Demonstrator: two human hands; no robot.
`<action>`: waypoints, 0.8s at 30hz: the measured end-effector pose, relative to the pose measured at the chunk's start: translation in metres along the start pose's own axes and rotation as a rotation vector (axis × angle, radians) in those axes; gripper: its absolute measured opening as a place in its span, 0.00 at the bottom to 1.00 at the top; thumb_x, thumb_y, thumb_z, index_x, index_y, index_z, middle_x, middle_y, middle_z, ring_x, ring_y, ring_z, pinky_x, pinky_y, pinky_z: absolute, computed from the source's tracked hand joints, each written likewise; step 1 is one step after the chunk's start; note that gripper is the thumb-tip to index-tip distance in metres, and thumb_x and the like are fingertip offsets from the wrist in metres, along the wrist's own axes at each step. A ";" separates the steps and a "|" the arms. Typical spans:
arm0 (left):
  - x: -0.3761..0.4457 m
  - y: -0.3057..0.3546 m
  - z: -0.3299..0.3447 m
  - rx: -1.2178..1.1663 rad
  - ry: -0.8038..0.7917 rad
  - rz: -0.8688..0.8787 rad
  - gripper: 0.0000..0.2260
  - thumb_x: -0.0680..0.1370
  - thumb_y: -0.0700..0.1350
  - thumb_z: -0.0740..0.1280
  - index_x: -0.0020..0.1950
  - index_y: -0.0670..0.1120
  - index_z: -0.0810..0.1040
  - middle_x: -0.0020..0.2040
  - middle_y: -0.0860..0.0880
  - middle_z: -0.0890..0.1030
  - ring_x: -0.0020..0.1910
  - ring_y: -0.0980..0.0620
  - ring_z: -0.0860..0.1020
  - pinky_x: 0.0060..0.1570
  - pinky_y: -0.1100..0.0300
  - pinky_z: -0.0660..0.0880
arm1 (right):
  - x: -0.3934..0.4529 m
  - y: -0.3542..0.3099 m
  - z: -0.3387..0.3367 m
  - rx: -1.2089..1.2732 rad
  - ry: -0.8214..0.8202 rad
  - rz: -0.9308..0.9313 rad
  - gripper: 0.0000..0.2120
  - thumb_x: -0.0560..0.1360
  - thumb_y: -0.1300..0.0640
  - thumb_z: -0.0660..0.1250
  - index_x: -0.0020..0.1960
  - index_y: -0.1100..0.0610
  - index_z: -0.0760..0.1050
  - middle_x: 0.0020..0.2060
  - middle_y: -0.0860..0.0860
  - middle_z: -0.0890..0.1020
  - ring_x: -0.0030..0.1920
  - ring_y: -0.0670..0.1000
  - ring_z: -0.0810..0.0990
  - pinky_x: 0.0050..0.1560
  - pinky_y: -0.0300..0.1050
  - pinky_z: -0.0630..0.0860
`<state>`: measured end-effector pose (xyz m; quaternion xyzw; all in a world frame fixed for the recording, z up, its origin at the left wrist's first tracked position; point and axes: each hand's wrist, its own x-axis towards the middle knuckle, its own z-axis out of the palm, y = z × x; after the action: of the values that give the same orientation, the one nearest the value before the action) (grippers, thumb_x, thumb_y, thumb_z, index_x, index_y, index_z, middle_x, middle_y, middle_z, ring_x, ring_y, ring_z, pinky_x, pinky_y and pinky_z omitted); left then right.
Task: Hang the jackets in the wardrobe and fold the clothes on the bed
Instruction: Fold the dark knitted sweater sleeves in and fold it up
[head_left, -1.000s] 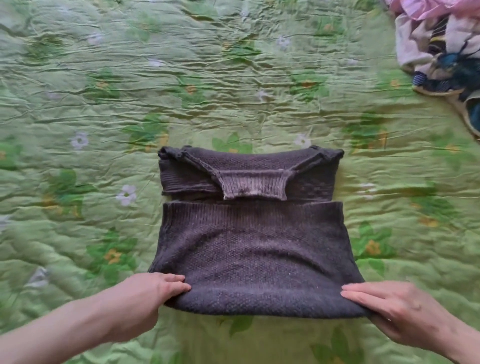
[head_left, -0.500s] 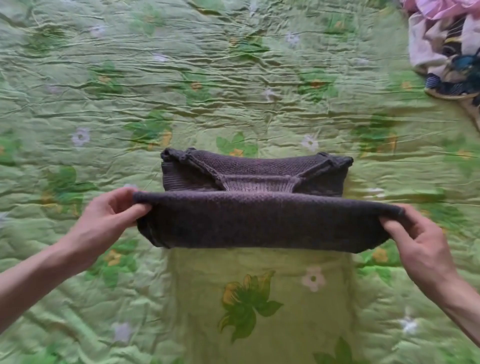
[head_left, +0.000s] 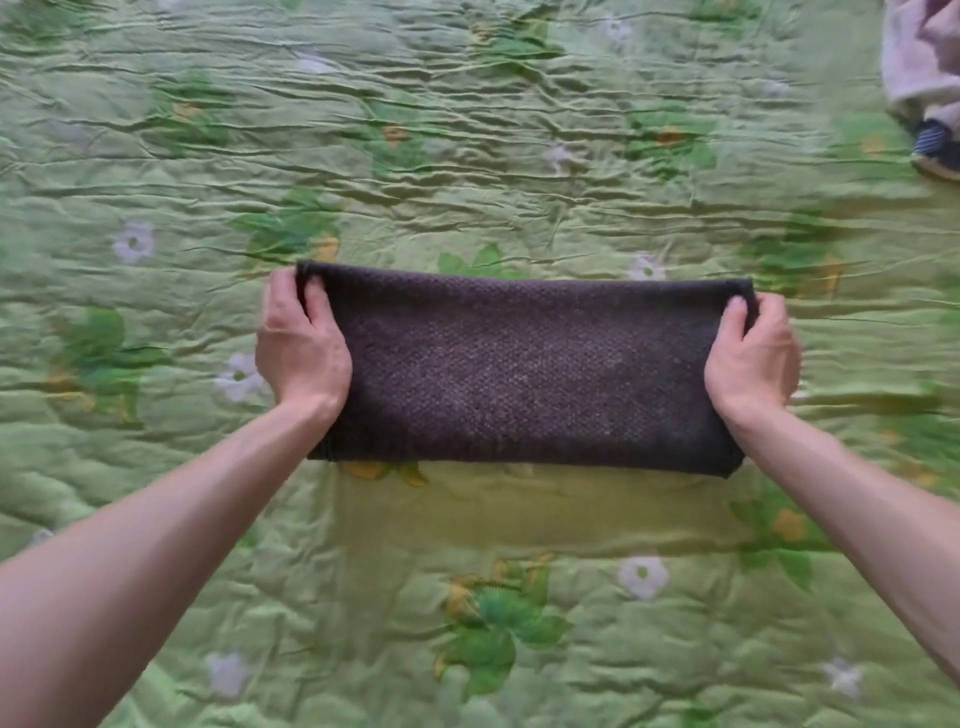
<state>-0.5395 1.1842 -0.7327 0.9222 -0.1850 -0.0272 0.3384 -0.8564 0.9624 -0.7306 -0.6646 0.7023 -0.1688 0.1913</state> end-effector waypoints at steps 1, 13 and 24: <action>0.006 -0.003 0.003 0.020 -0.016 0.025 0.15 0.87 0.51 0.57 0.62 0.42 0.76 0.58 0.40 0.81 0.56 0.38 0.78 0.52 0.49 0.68 | 0.003 0.001 0.003 -0.044 -0.010 0.004 0.18 0.86 0.49 0.55 0.65 0.62 0.72 0.57 0.68 0.81 0.56 0.70 0.79 0.51 0.58 0.71; -0.043 0.012 0.011 0.199 -0.244 0.715 0.22 0.84 0.47 0.61 0.78 0.42 0.69 0.77 0.40 0.68 0.78 0.40 0.65 0.77 0.42 0.60 | -0.030 -0.007 0.017 -0.177 -0.032 -0.884 0.20 0.85 0.50 0.60 0.72 0.60 0.72 0.69 0.60 0.74 0.69 0.61 0.72 0.70 0.59 0.67; -0.010 -0.030 0.027 0.421 -0.339 0.753 0.30 0.83 0.61 0.57 0.84 0.51 0.60 0.85 0.45 0.58 0.84 0.43 0.54 0.82 0.42 0.51 | -0.014 0.046 0.028 -0.301 -0.230 -0.686 0.36 0.82 0.34 0.51 0.84 0.50 0.55 0.84 0.52 0.55 0.84 0.54 0.51 0.82 0.60 0.51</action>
<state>-0.5435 1.1922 -0.7737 0.8221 -0.5612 -0.0146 0.0952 -0.8824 0.9799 -0.7771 -0.8959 0.4304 -0.0425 0.1017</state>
